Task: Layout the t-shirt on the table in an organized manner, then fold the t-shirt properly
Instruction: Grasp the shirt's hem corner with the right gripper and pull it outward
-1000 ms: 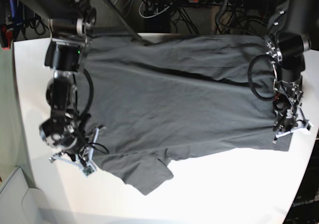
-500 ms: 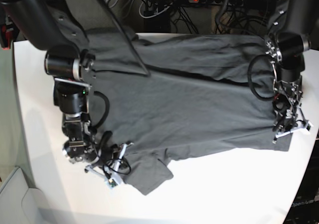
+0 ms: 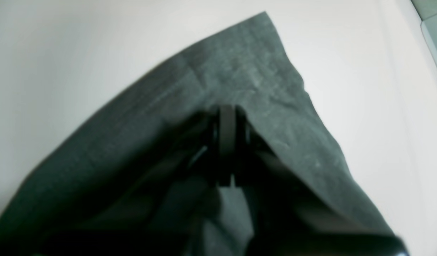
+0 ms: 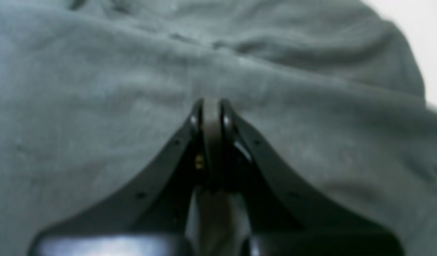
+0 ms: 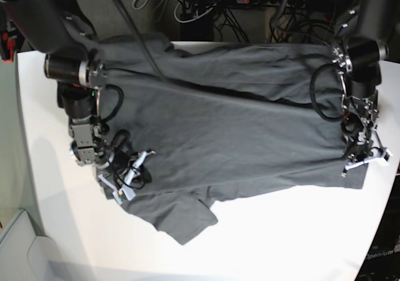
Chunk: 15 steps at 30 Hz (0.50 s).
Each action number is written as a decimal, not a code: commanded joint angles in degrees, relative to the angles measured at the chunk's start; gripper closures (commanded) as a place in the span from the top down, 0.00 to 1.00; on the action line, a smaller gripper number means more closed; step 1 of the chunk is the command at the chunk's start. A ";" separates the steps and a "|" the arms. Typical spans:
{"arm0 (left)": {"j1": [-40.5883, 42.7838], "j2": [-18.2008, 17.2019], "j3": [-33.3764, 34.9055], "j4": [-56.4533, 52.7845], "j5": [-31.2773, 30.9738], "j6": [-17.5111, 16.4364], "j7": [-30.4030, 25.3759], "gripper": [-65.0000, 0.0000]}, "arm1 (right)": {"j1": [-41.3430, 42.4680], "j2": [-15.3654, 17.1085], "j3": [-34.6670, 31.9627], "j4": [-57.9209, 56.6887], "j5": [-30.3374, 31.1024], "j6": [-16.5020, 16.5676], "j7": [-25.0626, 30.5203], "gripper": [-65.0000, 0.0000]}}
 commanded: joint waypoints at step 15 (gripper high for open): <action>0.83 0.15 0.02 -0.81 0.41 4.17 5.33 0.00 | -17.37 -0.46 -4.20 28.72 -0.67 0.19 -17.87 0.00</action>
